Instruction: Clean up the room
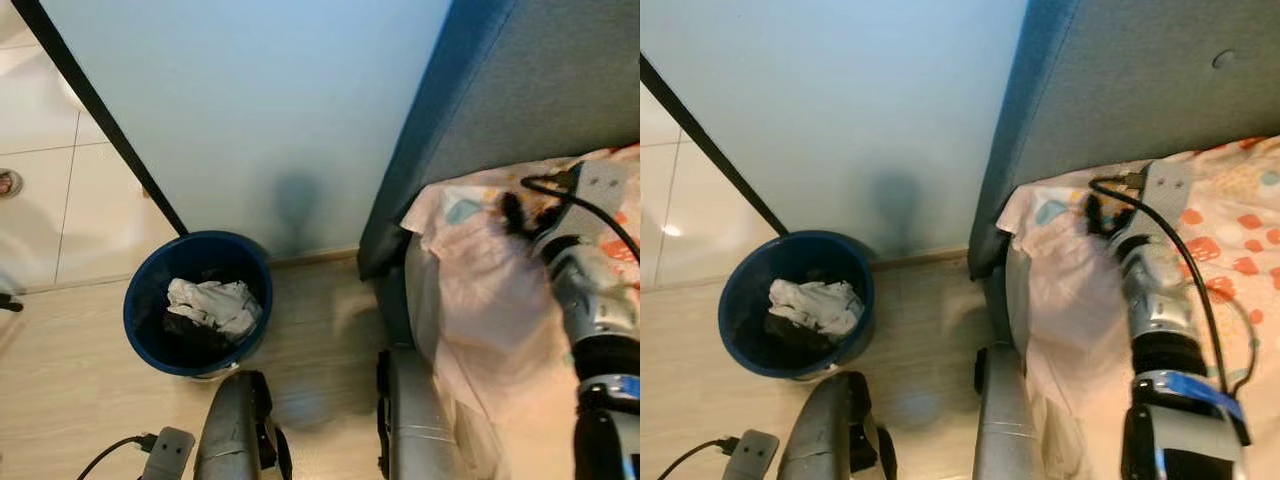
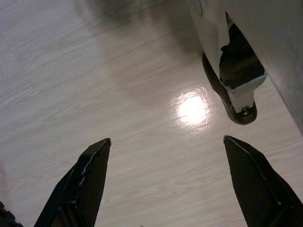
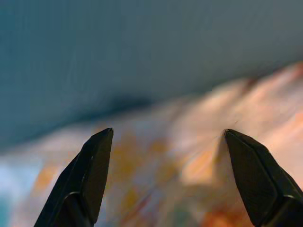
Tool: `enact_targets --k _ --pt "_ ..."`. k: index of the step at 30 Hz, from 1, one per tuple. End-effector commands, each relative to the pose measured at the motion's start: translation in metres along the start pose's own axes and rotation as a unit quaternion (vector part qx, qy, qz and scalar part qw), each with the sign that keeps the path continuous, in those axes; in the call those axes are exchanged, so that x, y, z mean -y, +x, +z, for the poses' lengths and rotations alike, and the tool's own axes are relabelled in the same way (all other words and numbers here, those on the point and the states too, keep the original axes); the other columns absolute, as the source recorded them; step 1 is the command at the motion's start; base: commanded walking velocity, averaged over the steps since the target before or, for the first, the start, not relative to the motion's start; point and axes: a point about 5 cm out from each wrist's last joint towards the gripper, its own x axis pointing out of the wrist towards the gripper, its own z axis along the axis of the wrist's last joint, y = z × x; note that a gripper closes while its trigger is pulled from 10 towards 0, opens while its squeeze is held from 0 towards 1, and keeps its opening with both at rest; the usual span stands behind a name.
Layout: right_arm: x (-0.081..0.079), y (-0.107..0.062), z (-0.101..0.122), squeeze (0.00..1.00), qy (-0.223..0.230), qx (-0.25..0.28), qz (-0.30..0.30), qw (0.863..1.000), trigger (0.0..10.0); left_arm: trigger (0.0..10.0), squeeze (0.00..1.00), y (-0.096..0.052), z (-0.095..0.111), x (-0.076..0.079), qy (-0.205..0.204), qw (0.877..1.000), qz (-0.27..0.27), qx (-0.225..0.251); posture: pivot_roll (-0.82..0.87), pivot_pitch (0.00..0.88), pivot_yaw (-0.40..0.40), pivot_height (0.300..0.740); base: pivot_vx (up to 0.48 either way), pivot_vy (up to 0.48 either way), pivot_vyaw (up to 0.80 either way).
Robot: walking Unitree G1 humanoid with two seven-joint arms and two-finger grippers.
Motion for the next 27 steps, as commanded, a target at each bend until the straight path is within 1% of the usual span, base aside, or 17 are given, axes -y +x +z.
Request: enact_targets --k 1,2,3,4,6,8,9,10,11,13,14,16,17,19,20,22,27 --pt "-0.006 0.000 0.008 0.00 0.031 0.015 0.020 0.999 10.0 10.0 0.00 -0.001 -0.004 0.011 -0.002 1.000 -0.018 -0.008 -0.08 0.194 0.062 0.592 0.000 0.000 0.00" --pt "-0.018 0.001 0.017 0.00 0.082 0.028 0.062 0.994 10.0 10.0 0.00 0.000 -0.003 0.011 -0.002 1.000 -0.018 -0.008 -0.08 0.186 0.061 0.592 0.000 0.000 0.00" --pt "-0.018 0.001 0.017 0.00 0.082 0.028 0.062 0.994 10.0 10.0 0.00 0.000 -0.003 0.011 -0.002 1.000 -0.018 -0.008 -0.08 0.186 0.061 0.592 0.000 0.000 0.00" --pt "-0.034 0.001 0.024 0.00 0.136 0.032 0.118 0.983 10.0 10.0 0.00 0.000 -0.002 0.010 -0.003 1.000 -0.016 -0.008 -0.08 0.177 0.060 0.592 0.000 0.000 0.00" --pt "-0.066 -0.008 0.033 0.00 0.199 0.050 0.224 0.953 10.0 10.0 0.00 0.001 -0.001 0.007 -0.005 1.000 -0.009 -0.009 -0.08 0.163 0.056 0.592 0.000 0.000 0.00" --pt "-0.088 -0.016 0.028 0.00 0.220 0.048 0.269 0.936 10.0 10.0 0.00 0.001 0.000 0.002 -0.009 1.000 0.001 -0.012 -0.08 0.153 0.054 0.592 0.000 0.000 0.00" --pt "-0.098 -0.020 0.022 0.00 0.221 0.041 0.276 0.935 10.0 10.0 0.00 0.002 0.000 0.000 -0.009 1.000 0.006 -0.013 -0.07 0.144 0.052 0.592 0.000 0.000 0.00" --pt "-0.098 -0.020 0.022 0.00 0.221 0.041 0.276 0.935 10.0 10.0 0.00 0.002 0.000 0.000 -0.009 1.000 0.006 -0.013 -0.07 0.144 0.052 0.592 0.000 0.000 0.00" --pt "-0.107 -0.024 0.015 0.00 0.212 0.036 0.281 0.935 10.0 10.0 0.00 0.002 0.000 -0.002 -0.010 1.000 0.011 -0.014 -0.07 0.144 0.052 0.592 0.000 0.000 0.00" --pt "-0.126 -0.035 -0.002 0.00 0.164 0.028 0.309 0.936 10.0 10.0 0.00 0.001 0.000 -0.007 -0.015 0.999 0.026 -0.018 -0.07 0.134 0.055 0.592 0.000 0.000 0.00" --pt "-0.126 -0.035 -0.002 0.00 0.164 0.028 0.309 0.936 10.0 10.0 0.00 0.001 0.000 -0.007 -0.015 0.999 0.026 -0.018 -0.07 0.134 0.055 0.592 0.000 0.000 0.00" --pt "-0.149 -0.050 -0.028 0.00 0.226 -0.024 0.349 0.909 10.0 10.0 0.00 0.001 -0.001 -0.016 -0.047 0.997 0.055 -0.025 -0.06 0.115 0.054 0.592 0.000 0.000 0.00" --pt "-0.149 -0.050 -0.028 0.00 0.226 -0.024 0.349 0.909 10.0 10.0 0.00 0.001 -0.001 -0.016 -0.047 0.997 0.055 -0.025 -0.06 0.115 0.054 0.592 0.000 0.000 0.00" --pt "-0.164 -0.060 -0.044 0.00 0.260 -0.053 0.368 0.891 10.0 10.0 0.00 0.001 -0.001 -0.020 -0.063 0.995 0.070 -0.030 -0.06 0.110 0.056 0.592 0.000 0.000 0.00" --pt "-0.164 -0.060 -0.044 0.00 0.260 -0.053 0.368 0.891 10.0 10.0 0.00 0.001 -0.001 -0.020 -0.063 0.995 0.070 -0.030 -0.06 0.110 0.056 0.592 0.000 0.000 0.00" --pt "-0.170 -0.067 -0.059 0.00 0.256 -0.086 0.377 0.886 10.0 10.0 0.00 0.001 -0.001 -0.021 -0.064 0.995 0.072 -0.034 -0.06 0.100 0.057 0.592 0.000 0.000 0.00" --pt "-0.172 -0.075 -0.080 0.00 0.252 -0.124 0.373 0.885 10.0 10.0 0.00 0.001 -0.002 -0.021 -0.059 0.995 0.073 -0.038 -0.06 0.094 0.059 0.592 0.000 0.000 0.00"
